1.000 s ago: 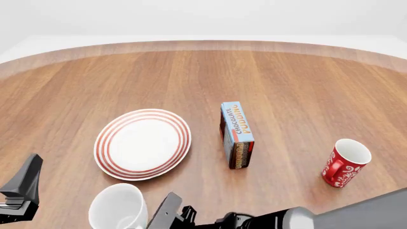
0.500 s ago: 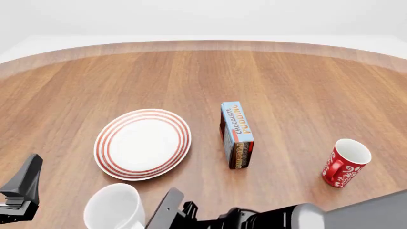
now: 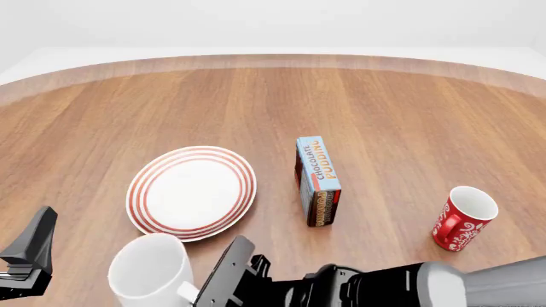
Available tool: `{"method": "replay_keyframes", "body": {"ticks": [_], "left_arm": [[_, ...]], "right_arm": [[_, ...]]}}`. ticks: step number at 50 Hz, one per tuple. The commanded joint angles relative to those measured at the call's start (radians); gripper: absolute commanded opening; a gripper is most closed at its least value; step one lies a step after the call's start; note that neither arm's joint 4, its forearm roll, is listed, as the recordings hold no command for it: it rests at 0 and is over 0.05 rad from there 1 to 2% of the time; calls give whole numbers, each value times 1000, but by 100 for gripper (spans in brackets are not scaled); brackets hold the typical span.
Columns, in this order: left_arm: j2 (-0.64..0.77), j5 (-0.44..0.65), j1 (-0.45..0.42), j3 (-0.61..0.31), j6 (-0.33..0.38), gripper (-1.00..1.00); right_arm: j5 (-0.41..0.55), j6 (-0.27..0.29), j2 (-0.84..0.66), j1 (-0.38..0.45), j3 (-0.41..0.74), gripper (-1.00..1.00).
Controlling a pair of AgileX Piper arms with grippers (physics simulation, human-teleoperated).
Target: Pick up the white mug and put it on the plate, and put the chocolate pudding to the right of the plate.
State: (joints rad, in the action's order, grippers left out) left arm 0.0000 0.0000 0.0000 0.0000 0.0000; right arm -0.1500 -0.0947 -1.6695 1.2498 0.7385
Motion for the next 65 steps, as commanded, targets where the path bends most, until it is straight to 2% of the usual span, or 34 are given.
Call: {"method": "replay_keyframes", "body": {"ticks": [1, 29, 65], "left_arm": [[0, 0, 0, 0, 0, 100], [0, 0, 0, 0, 0, 100], [0, 0, 0, 0, 0, 100]], "right_arm": [[-2, 10, 40, -22, -5, -100], [0, 51, 94, -82, -1, -100], [22, 110, 109, -201, 84, -100]]}}
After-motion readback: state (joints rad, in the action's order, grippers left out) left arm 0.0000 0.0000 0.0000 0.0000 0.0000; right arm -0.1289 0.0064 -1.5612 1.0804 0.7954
